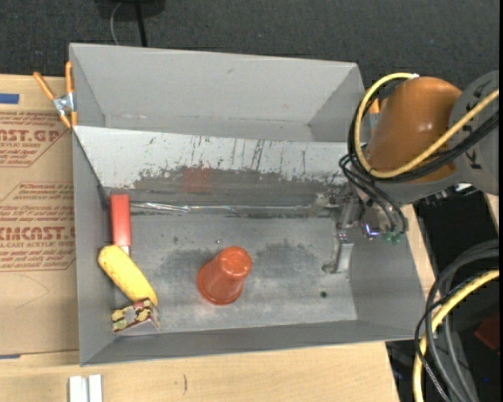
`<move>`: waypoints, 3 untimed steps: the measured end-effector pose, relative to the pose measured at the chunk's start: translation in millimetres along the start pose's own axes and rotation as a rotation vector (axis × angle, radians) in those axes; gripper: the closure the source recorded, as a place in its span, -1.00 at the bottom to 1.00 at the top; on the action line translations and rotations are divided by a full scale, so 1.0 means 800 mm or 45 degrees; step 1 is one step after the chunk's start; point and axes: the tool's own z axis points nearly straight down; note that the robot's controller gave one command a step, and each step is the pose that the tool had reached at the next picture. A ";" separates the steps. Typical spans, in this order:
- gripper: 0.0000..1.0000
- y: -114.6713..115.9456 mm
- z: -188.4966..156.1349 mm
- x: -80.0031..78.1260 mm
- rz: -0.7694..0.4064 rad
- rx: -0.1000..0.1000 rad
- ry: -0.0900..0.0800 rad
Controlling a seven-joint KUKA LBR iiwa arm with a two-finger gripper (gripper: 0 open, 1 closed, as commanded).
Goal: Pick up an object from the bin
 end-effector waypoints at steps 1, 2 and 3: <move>-1.00 0.046 0.032 -0.012 -0.001 0.002 -0.005; -1.00 0.084 0.065 -0.024 0.031 -0.008 0.002; -1.00 0.113 0.064 -0.026 0.056 0.004 -0.003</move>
Offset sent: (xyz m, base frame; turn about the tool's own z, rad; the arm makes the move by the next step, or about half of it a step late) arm 0.0332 0.0187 -0.0728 0.1089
